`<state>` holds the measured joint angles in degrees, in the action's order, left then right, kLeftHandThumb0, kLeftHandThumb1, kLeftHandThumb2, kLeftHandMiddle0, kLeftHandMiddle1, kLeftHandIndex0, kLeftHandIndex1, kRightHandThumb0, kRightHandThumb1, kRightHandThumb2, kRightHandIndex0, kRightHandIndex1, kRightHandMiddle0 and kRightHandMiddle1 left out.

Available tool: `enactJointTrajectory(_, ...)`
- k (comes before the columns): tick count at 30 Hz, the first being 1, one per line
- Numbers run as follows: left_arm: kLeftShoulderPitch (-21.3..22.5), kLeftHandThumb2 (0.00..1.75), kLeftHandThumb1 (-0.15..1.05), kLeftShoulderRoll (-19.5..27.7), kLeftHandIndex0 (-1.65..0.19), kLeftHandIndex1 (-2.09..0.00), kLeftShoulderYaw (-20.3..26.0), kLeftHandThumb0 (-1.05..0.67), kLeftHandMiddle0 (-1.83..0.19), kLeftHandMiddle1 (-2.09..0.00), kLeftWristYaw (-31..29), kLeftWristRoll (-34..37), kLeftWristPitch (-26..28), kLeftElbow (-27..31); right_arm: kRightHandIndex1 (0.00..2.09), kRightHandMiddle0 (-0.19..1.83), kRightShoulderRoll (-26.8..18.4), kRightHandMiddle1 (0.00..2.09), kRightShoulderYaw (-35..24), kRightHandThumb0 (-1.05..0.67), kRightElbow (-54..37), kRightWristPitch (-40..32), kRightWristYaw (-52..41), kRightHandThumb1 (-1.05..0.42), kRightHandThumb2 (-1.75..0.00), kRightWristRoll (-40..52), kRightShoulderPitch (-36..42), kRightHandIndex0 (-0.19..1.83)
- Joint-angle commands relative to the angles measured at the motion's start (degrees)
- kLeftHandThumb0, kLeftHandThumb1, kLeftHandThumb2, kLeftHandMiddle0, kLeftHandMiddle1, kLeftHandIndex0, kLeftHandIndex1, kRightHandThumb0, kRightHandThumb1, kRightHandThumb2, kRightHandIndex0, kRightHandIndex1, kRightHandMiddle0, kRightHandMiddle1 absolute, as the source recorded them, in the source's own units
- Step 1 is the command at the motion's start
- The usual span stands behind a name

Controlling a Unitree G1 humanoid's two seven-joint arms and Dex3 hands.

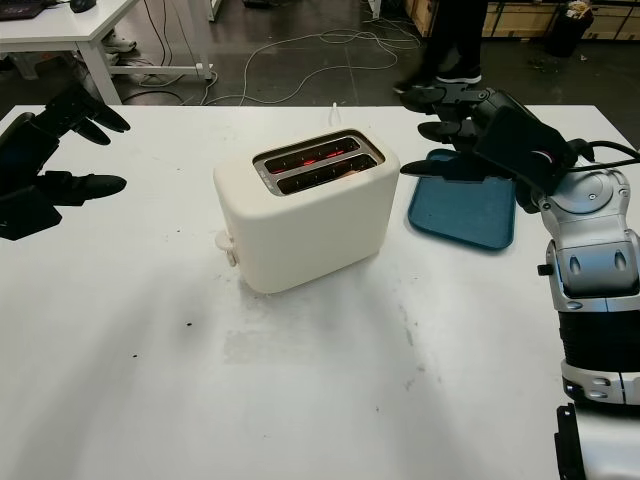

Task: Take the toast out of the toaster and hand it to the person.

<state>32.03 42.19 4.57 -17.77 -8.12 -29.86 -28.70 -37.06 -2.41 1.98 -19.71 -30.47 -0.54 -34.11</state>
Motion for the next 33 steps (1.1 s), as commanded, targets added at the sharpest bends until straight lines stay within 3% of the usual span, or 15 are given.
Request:
enactJointTrajectory(1,-0.29,0.33,0.92,-0.24,0.00,-1.41,0.17,-1.05,0.00,-1.57,0.08,0.07,-0.89,-0.24,0.03,0.46,-0.47,0.01,-0.03,-0.55,-0.08,1.36,0.03,-0.76,0.00,-0.45,-0.69,0.45)
enactJointTrajectory(33,-0.73,0.33,0.92,-0.66,0.00,-1.40,0.43,-1.05,0.00,-1.57,0.58,0.36,-1.51,-0.39,0.02,0.45,0.29,0.00,-0.64,-0.52,-1.65,-2.83,0.48,-0.76,0.00,0.54,-0.33,0.43)
